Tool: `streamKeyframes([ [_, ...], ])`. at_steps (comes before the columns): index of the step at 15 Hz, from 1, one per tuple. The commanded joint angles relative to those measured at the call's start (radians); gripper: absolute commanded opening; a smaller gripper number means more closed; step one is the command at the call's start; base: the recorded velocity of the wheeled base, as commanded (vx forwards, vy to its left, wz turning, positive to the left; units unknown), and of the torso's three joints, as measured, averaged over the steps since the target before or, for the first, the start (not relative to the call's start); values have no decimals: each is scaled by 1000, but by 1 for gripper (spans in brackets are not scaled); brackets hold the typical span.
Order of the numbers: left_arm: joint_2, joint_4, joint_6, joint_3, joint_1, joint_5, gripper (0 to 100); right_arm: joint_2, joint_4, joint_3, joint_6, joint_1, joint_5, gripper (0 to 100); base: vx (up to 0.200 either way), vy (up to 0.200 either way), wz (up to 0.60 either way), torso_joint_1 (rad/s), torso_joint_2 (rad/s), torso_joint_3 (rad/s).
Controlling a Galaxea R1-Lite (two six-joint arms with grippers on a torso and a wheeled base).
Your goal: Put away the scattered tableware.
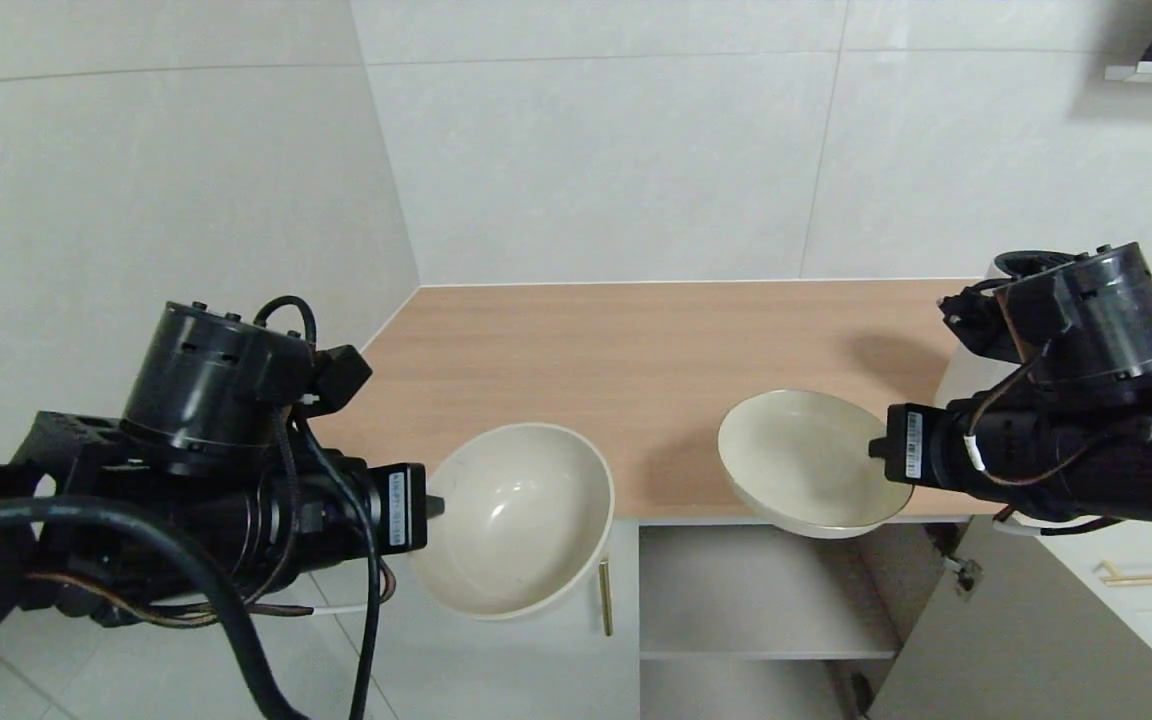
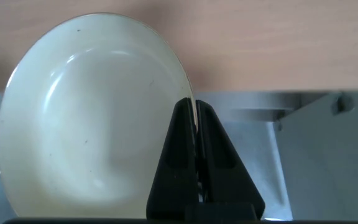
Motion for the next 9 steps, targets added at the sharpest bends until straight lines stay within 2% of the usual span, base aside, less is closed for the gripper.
streamKeyframes([
  [1,30,-1,-14,14,-3,1,0,-23,0,23,5,12,-2,0,0,0,0,0,0,0],
  [2,34,-1,-14,14,-3,1,0,-20,0,26,4,12,-2,0,0,0,0,0,0,0],
  [5,48,-4,-14,14,-3,1,0,-8,0,37,2,12,0,0,-200,0,0,7,4,2],
  [9,53,-5,-12,14,-3,-1,0,29,-7,44,5,12,1,0,0,0,0,0,0,0],
])
